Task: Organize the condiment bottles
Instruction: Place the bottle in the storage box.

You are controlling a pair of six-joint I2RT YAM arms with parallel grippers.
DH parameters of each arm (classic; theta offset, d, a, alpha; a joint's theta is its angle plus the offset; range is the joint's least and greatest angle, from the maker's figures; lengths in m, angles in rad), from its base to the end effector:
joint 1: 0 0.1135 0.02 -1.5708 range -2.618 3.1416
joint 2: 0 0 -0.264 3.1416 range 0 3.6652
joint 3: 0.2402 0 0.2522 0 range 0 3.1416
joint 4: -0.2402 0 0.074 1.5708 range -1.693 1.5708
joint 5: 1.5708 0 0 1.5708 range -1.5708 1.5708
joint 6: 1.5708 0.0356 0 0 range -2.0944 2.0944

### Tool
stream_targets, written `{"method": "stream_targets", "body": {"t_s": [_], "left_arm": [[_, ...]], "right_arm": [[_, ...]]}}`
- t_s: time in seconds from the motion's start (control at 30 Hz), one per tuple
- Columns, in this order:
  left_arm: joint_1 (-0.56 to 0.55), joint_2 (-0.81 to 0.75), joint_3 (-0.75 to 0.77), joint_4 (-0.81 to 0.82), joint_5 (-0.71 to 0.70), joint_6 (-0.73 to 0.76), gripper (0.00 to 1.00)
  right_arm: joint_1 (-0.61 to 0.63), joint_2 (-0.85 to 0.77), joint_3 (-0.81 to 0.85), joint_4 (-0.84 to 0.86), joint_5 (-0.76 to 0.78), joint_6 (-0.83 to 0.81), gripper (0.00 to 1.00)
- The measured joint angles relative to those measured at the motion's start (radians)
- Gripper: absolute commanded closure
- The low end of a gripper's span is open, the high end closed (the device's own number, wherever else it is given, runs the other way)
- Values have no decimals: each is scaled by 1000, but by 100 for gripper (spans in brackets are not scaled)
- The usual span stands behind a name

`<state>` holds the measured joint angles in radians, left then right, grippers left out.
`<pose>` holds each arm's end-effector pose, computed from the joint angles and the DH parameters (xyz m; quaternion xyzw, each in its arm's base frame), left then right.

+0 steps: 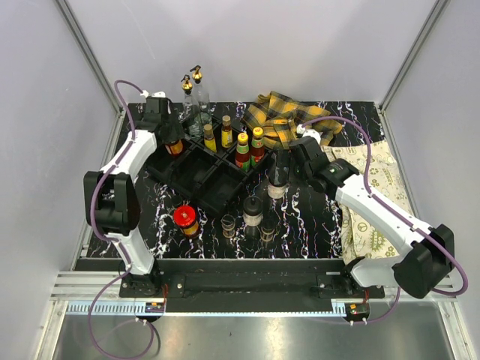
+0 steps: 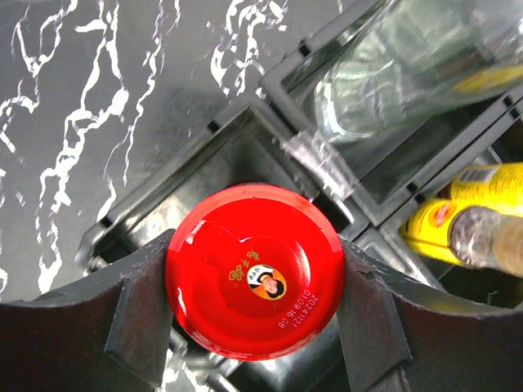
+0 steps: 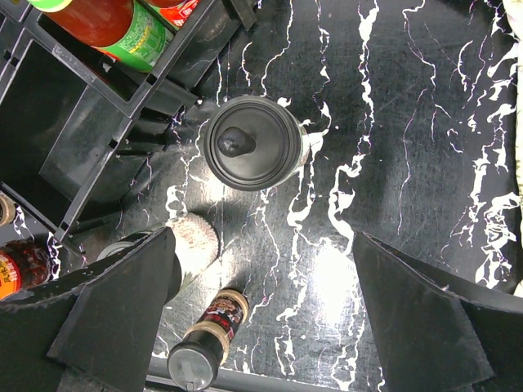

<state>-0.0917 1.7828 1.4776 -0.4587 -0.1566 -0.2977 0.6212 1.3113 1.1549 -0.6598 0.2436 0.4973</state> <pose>0.4049 -0.0317 0.2797 -0.1248 0.9089 -0.0051 0.3979 0.2310 0.1548 0.3107 -0.0124 0.9238 0.0983 0.3699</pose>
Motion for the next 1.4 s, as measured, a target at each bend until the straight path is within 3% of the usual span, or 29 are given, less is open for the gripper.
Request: {"method": "stream_targets", "body": {"t_s": [0.43,0.53,0.67,0.8,0.9,1.1,1.13,1.17,1.4], "left_arm": [[-15,50,-80,162,-8,6,100],[-18,55,-80,177,-12,8,95],[-19,61,-80,188,-16,9,85],[-20,62,-80,189,-18,9,44],[-24,63,-80,190,-29,9,27],[-32,63,-70,190,-45,14,12],[-32,63,-61,188,-45,15,4],[-32,62,-50,185,-46,16,2],[-40,-8,-12,153,-55,20,1]], "right_arm": [[0,24,0,5,2,-4,0],[-1,27,0,5,2,-4,0],[-1,27,0,5,2,-5,0],[-1,27,0,5,2,-4,0],[-1,27,-2,5,2,-5,0],[-1,23,-11,5,0,-4,0],[-1,21,-12,5,0,-4,0],[-1,19,-14,5,0,-4,0],[-1,-3,-30,6,-2,-3,0]]}}
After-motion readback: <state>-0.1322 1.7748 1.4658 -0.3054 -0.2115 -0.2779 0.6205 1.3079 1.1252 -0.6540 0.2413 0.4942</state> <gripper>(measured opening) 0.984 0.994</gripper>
